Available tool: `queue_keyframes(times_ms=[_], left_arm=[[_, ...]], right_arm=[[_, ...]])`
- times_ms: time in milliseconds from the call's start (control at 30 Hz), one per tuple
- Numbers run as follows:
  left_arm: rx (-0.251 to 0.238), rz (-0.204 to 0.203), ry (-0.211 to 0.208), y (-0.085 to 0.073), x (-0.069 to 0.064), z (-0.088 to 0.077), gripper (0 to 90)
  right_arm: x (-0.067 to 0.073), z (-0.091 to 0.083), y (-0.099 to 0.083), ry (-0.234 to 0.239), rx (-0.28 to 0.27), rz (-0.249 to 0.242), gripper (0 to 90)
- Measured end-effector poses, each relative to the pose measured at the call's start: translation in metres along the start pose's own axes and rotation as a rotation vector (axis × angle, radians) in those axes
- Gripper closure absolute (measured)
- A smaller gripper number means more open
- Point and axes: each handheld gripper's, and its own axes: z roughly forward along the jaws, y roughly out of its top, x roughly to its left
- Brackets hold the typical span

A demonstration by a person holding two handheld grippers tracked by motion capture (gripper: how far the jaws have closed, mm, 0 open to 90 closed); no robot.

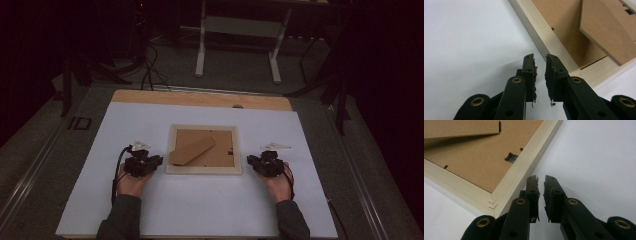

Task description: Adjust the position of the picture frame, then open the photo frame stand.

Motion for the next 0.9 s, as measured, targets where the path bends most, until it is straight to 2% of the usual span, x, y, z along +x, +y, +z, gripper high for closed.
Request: queue_keyframes(times_ms=[233, 500, 733, 900], left_arm=[[-0.005, -0.005, -0.004, 0.003, 0.001, -0.001, 73.6], [-0.038, -0.027, -0.04, 0.006, 0.004, -0.008, 66.6], [-0.077, -0.017, -0.043, 0.008, 0.002, -0.015, 65.6], [-0.074, -0.005, -0.051, 0.012, -0.002, -0.019, 60.0]], right_arm=[[-0.002, -0.002, 0.0, 0.002, -0.004, 0.002, 79.7], [-0.004, -0.004, 0.001, 0.013, -0.014, 0.014, 74.1], [-0.002, -0.001, 0.0, 0.013, -0.005, 0.007, 69.6], [0.001, -0.001, 0.001, 0.024, -0.009, -0.001, 67.9]])
